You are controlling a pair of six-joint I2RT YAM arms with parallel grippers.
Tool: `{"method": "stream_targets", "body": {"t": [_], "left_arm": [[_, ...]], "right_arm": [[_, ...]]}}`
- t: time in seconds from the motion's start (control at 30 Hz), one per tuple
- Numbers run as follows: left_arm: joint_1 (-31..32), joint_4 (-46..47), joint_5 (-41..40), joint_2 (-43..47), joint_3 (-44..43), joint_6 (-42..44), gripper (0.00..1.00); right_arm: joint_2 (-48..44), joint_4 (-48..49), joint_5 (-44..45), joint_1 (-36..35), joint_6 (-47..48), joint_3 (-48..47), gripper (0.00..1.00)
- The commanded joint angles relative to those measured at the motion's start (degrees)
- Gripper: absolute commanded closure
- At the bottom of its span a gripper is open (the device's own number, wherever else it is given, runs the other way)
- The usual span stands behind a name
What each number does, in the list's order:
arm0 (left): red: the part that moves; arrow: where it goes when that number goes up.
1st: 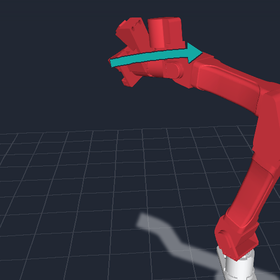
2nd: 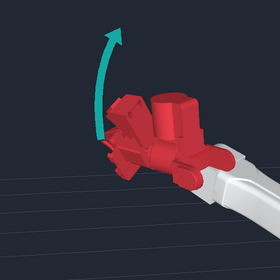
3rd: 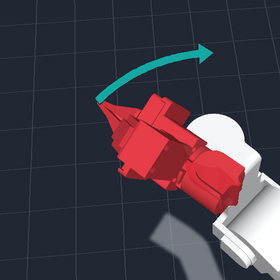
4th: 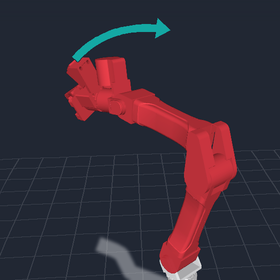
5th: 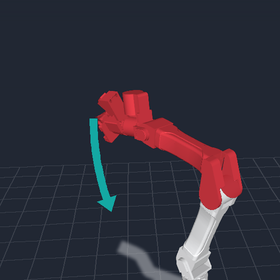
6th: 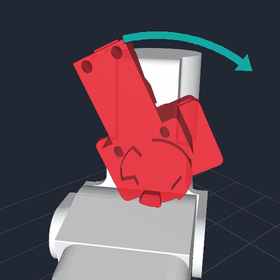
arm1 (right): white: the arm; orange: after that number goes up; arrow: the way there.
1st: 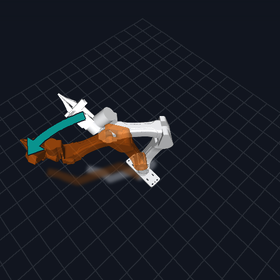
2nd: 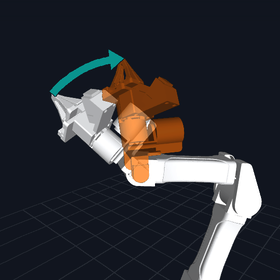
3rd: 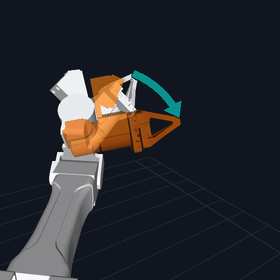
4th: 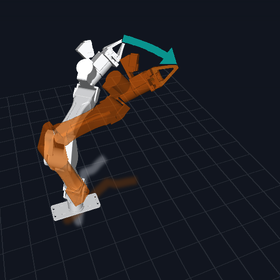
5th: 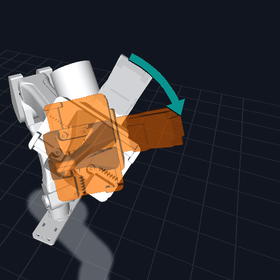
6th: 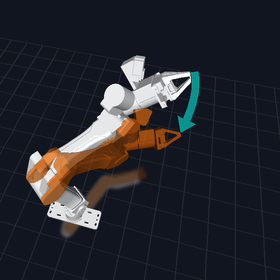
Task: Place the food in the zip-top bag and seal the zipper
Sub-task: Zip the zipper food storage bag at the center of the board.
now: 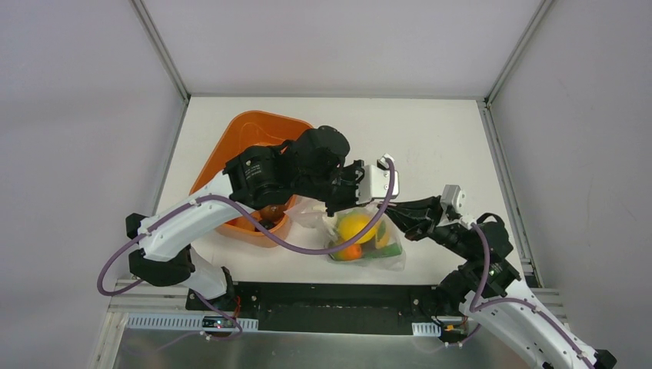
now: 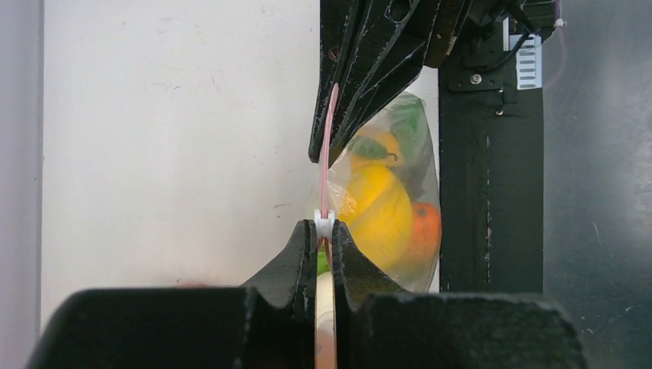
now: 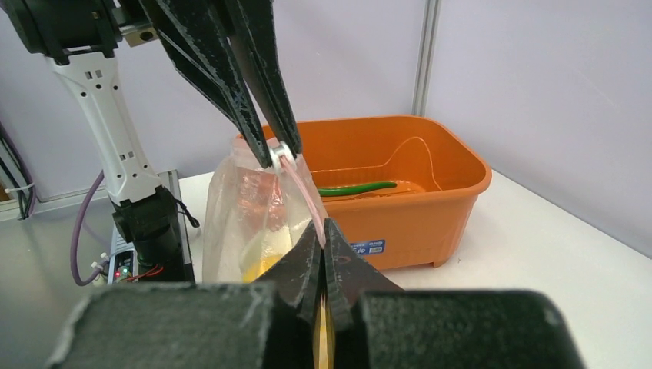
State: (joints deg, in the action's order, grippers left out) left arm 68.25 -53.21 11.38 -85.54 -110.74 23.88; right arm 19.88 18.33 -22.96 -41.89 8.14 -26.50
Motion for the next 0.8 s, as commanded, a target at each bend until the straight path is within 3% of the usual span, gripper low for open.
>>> {"method": "stream_targets", "body": {"t": [0.0,0.23,0.5,0.73,0.77], "left_arm": [[-0.4,-4.8,-4.4,1.7,-1.1,-1.6,1.0],[-0.5,-1.4,-7.0,2.9,4.3,-3.0,1.0],[-0.5,9.5,-10.8,12.6,20.5,-7.5,1.0],[-0.5,12.0,-8.7,15.5,20.9,-7.2,1.0],[-0.6,12.3,-7.5,15.4,20.6,-7.2,1.0]], "right_arm": [[0.8,1.8,4.7,0.4,0.6,0.9,1.0],[1.3,-1.0,5.4,0.4,1.0,-0.6,1.0],[-0.3,-7.9,6.8,0.4,3.4,-2.9,1.0],[1.4,-8.1,6.4,0.4,2.8,-4.5,1.0],[1.7,-8.4,6.2,0.3,2.5,-5.2,0.95]]}}
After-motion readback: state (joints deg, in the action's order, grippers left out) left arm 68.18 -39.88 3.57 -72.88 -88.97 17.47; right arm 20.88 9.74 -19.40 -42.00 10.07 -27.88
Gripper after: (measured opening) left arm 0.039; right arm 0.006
